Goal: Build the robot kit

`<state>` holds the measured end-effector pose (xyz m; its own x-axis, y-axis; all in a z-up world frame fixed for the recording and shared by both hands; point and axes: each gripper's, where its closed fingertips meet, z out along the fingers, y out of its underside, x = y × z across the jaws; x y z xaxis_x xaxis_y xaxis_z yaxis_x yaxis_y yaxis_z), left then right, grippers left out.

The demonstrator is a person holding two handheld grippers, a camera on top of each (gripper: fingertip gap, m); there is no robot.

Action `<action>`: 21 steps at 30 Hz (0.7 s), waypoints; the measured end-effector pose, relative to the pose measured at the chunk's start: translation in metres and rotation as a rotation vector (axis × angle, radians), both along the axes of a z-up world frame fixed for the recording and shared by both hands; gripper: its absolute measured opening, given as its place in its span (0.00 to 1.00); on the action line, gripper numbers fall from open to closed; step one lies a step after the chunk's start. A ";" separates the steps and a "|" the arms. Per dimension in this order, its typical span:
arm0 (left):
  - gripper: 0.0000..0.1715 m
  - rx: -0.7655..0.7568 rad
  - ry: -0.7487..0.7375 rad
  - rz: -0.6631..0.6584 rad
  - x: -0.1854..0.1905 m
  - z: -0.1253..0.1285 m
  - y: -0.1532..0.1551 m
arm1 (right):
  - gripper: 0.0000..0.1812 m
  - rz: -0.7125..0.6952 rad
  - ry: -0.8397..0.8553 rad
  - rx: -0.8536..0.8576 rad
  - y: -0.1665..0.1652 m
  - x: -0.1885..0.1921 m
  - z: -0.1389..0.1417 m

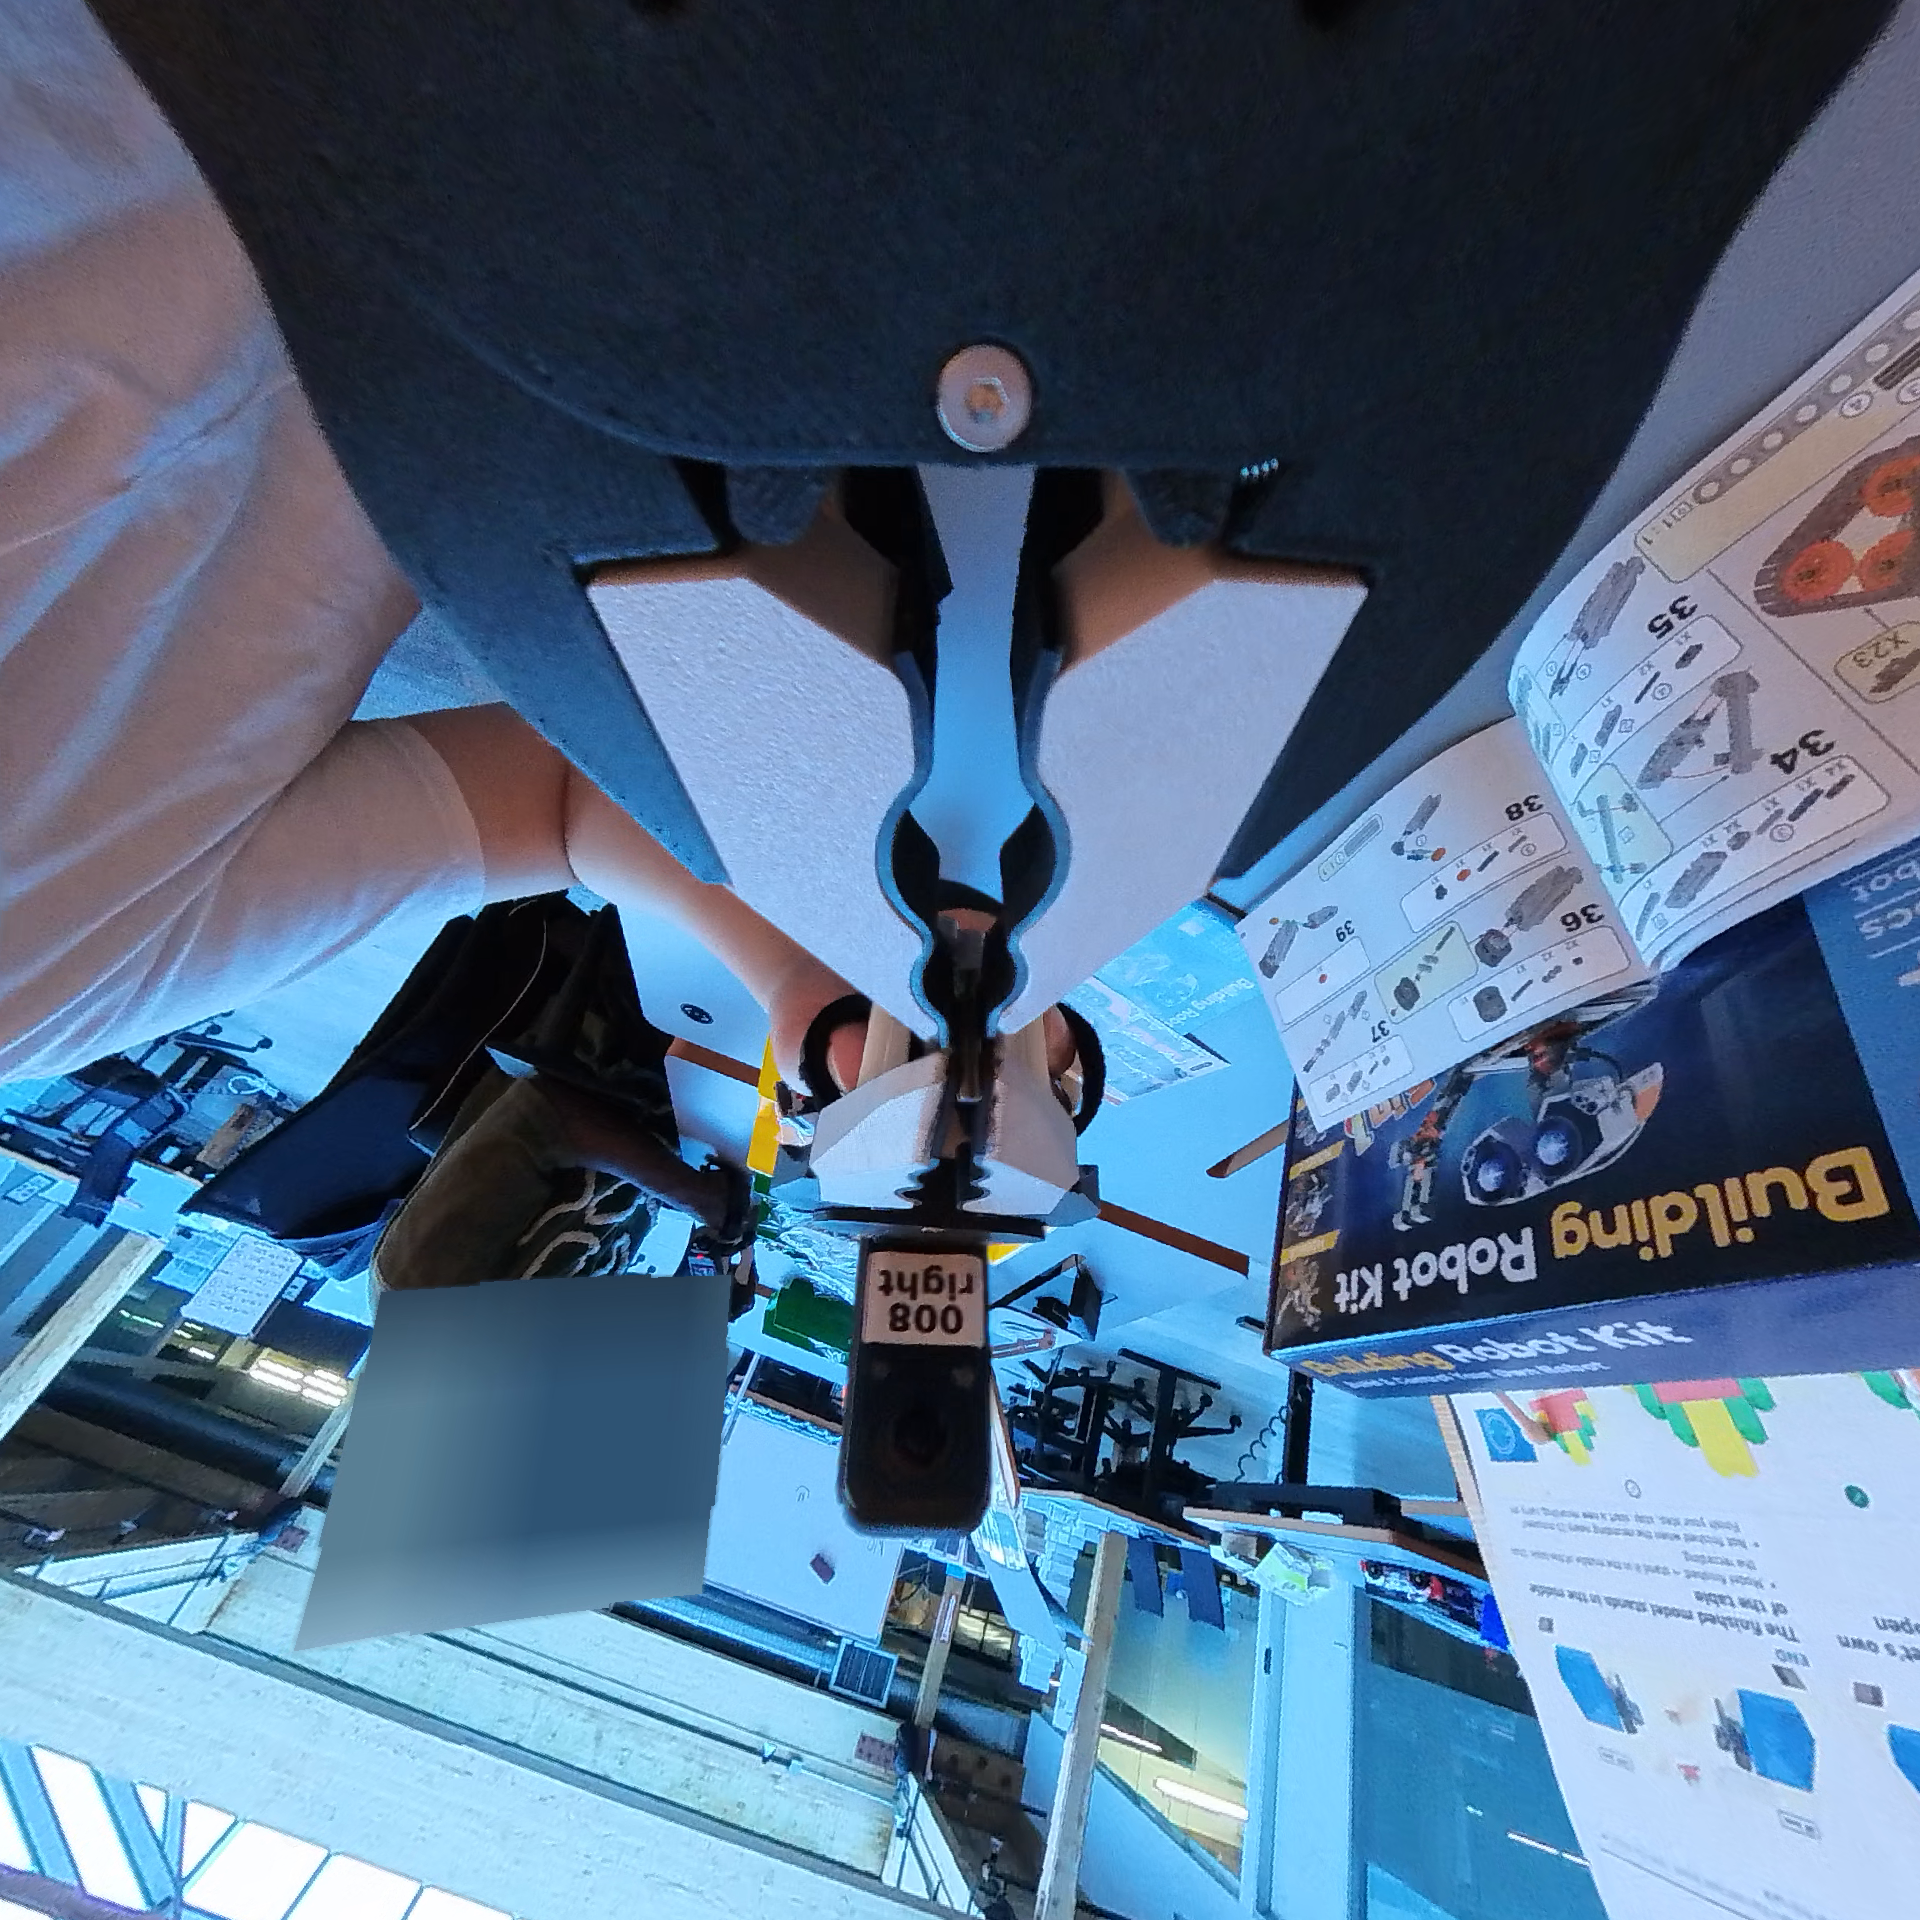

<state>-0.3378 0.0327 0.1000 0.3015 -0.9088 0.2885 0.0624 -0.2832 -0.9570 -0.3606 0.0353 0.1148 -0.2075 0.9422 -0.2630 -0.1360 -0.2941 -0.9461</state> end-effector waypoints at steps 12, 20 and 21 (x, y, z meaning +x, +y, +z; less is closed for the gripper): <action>0.02 -0.081 -0.029 0.019 -0.015 -0.005 0.007 | 0.01 -0.137 -0.078 0.015 0.011 -0.005 -0.005; 0.06 -0.044 0.069 0.067 -0.013 -0.011 0.009 | 0.01 -0.251 -0.184 0.047 0.016 -0.007 -0.012; 0.06 -0.048 0.077 0.073 -0.012 -0.013 0.010 | 0.01 -0.267 -0.201 0.059 0.017 -0.008 -0.014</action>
